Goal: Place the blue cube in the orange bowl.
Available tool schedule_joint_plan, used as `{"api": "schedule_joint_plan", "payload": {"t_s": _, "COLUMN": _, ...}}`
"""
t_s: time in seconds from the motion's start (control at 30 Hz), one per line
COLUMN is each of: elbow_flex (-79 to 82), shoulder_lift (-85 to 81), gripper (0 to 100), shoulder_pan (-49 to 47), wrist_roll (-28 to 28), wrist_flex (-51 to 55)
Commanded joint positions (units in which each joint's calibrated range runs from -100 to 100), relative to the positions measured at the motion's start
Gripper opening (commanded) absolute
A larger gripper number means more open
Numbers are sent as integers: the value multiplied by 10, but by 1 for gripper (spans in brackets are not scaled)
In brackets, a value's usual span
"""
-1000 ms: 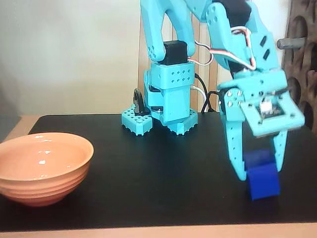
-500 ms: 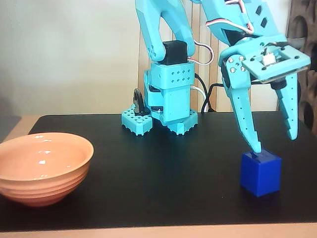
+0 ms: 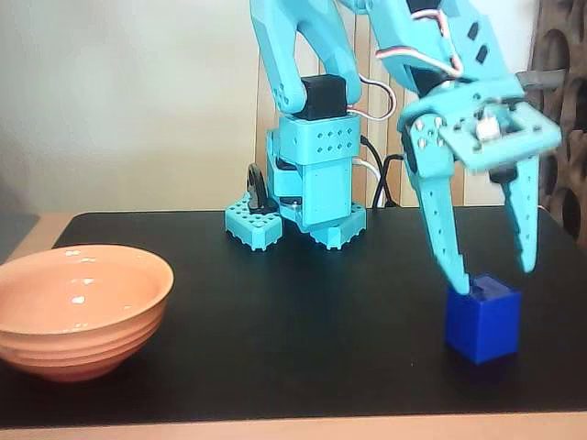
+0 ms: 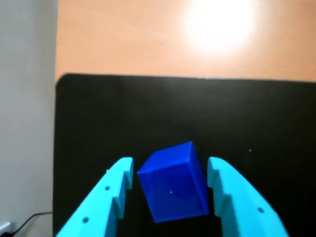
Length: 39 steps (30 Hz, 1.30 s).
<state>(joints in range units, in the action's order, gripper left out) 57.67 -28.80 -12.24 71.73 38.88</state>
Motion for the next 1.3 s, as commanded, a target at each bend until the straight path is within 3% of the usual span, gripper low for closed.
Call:
{"api": "schedule_joint_plan", "payload": {"t_s": 0.0, "elbow_flex": 3, "shoulder_lift": -38, "gripper": 19, "shoulder_pan": 2, "wrist_roll": 0, "wrist_flex": -9}}
{"api": "schedule_joint_plan", "payload": {"t_s": 0.17, "elbow_flex": 3, "shoulder_lift": -33, "gripper": 20, "shoulder_pan": -3, "wrist_roll": 2, "wrist_flex": -8}}
{"api": "schedule_joint_plan", "payload": {"t_s": 0.3, "elbow_flex": 3, "shoulder_lift": -32, "gripper": 28, "shoulder_pan": -6, "wrist_roll": 2, "wrist_flex": -8}}
{"api": "schedule_joint_plan", "payload": {"t_s": 1.27, "elbow_flex": 27, "shoulder_lift": 11, "gripper": 28, "shoulder_pan": -73, "wrist_roll": -2, "wrist_flex": -13}}
